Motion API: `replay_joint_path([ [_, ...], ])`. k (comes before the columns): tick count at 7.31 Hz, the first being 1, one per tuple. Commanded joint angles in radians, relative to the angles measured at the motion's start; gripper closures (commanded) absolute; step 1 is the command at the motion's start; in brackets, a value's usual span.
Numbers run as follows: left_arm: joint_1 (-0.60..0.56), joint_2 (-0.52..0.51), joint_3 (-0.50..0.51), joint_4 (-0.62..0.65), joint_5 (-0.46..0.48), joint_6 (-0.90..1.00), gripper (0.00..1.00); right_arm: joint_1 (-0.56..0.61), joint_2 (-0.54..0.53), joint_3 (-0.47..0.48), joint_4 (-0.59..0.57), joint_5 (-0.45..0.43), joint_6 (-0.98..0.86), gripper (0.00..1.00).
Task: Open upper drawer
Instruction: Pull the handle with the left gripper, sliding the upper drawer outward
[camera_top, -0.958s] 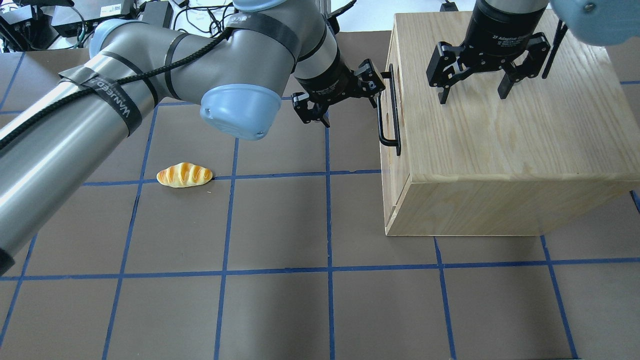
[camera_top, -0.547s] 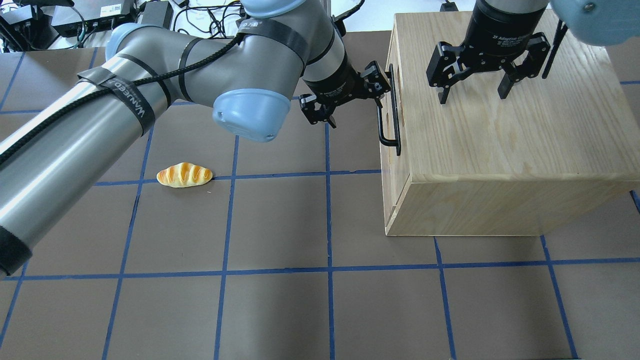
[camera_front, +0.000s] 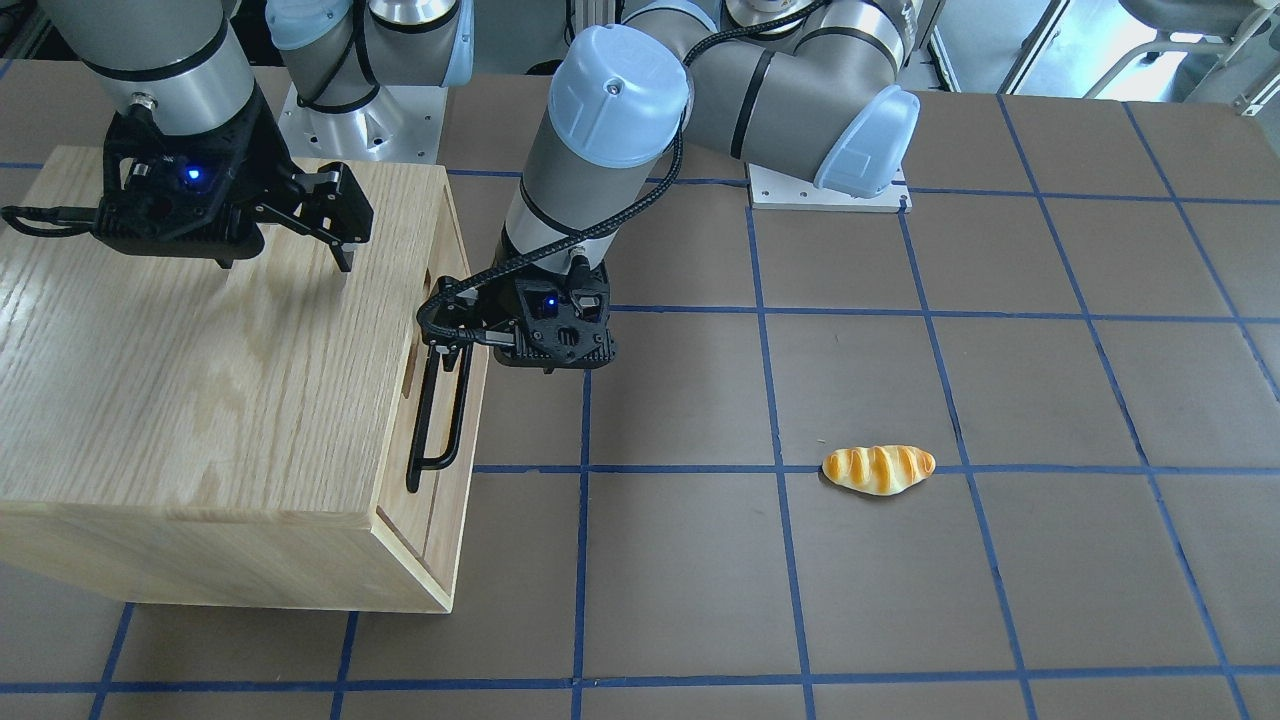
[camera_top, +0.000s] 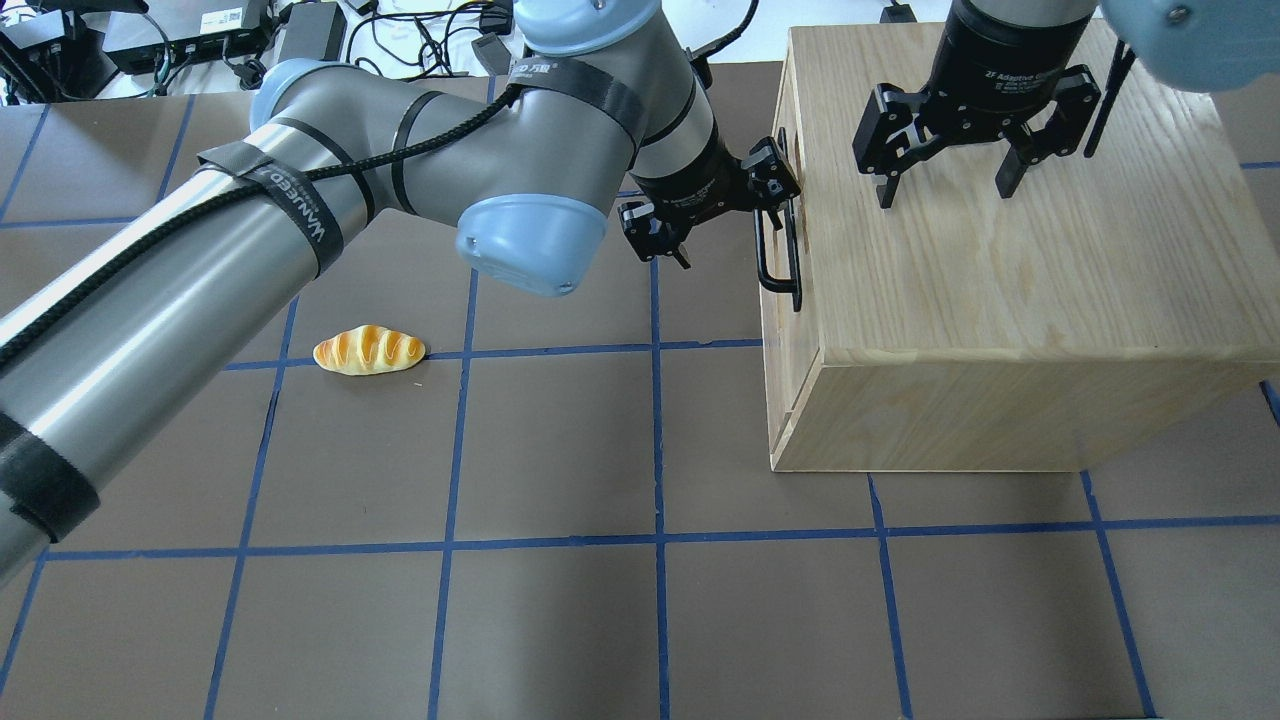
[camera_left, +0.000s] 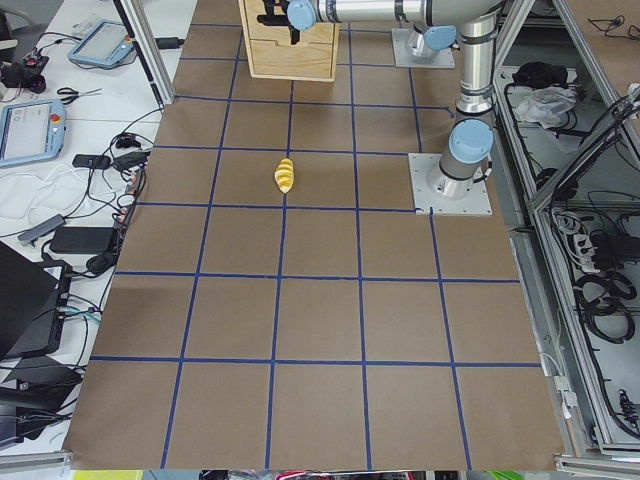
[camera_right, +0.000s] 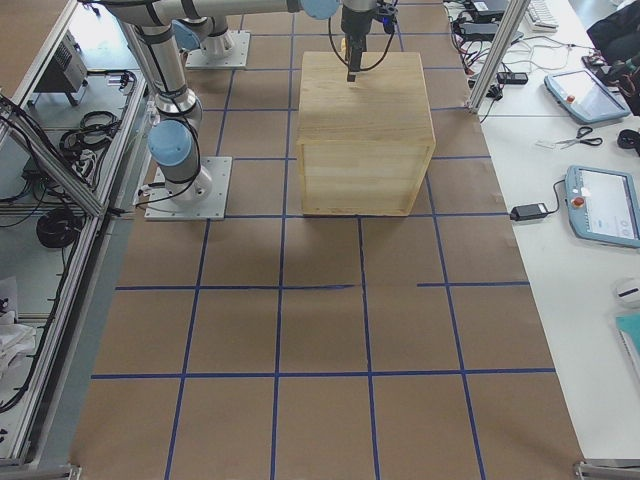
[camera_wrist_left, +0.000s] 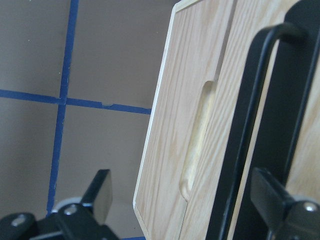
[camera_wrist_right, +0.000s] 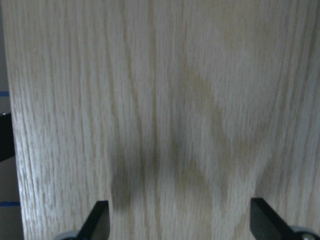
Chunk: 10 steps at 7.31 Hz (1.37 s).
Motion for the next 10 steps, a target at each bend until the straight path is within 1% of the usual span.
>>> replay_joint_path([
  [1,-0.001,-0.016,-0.003,0.0,0.006,0.01,0.0,0.0,0.0,0.0,0.0,0.0,0.001,0.0],
  [3,-0.001,-0.016,0.002,0.0,0.015,0.01,0.0,0.0,0.0,0.0,0.0,0.0,0.001,0.0],
  [5,-0.001,-0.005,0.003,-0.001,0.082,0.012,0.0,-0.001,0.0,0.0,0.0,0.0,0.001,0.0],
  [10,0.022,0.007,0.005,-0.007,0.087,0.019,0.0,0.0,0.0,0.0,0.0,0.0,-0.001,0.0],
])
